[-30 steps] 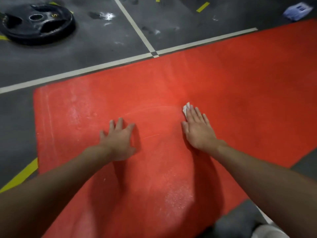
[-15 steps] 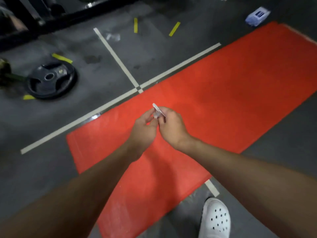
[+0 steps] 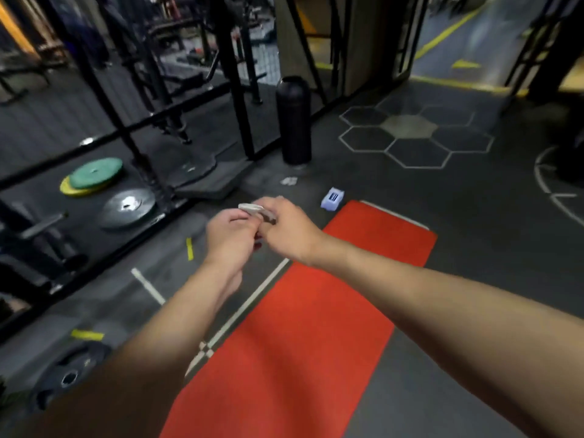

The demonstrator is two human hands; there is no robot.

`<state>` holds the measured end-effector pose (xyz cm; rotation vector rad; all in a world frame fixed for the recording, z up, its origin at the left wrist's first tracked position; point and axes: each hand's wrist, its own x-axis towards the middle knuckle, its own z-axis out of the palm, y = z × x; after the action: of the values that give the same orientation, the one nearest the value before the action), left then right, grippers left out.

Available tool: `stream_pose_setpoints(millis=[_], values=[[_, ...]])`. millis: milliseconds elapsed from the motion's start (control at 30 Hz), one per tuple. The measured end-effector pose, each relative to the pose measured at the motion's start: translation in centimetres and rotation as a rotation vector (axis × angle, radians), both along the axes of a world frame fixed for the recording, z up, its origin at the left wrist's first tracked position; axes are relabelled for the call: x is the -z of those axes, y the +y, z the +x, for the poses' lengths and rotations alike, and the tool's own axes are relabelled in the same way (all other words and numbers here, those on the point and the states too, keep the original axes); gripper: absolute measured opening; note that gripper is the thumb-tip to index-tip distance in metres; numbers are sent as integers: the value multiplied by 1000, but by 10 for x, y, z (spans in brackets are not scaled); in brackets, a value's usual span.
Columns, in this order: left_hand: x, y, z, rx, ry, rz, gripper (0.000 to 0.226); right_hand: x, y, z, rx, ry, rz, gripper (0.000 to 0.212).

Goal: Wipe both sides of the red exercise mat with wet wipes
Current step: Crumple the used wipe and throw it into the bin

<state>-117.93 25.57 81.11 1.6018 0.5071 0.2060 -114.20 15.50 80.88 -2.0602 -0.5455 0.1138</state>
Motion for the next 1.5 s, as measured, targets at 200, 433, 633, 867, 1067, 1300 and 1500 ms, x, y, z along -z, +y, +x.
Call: stream_pose_setpoints(millis=[200,433,633,867,1067,1300,1500], values=[[-123,-116,83,92,-137,53,15,-116,-120,73,132,-15,128,41],[-176,-226,161,103,-224,13,19,-169,-234,151,303,-87,37,58],[-193,-311,270,89,-289,-49,17,-193,-340,243,412,-177,-77,49],[-214,-426,420,77,-311,-143,22,-213,-457,365,446,-183,-76,58],[-229,-531,526,112,-324,-170,33,-222,-572,463,530,-195,-80,36],[-230,-638,640,199,-277,-186,25,-218,-692,602,493,-293,2,30],[-208,-687,724,222,-150,-183,23,-204,-735,710,327,-216,8,33]])
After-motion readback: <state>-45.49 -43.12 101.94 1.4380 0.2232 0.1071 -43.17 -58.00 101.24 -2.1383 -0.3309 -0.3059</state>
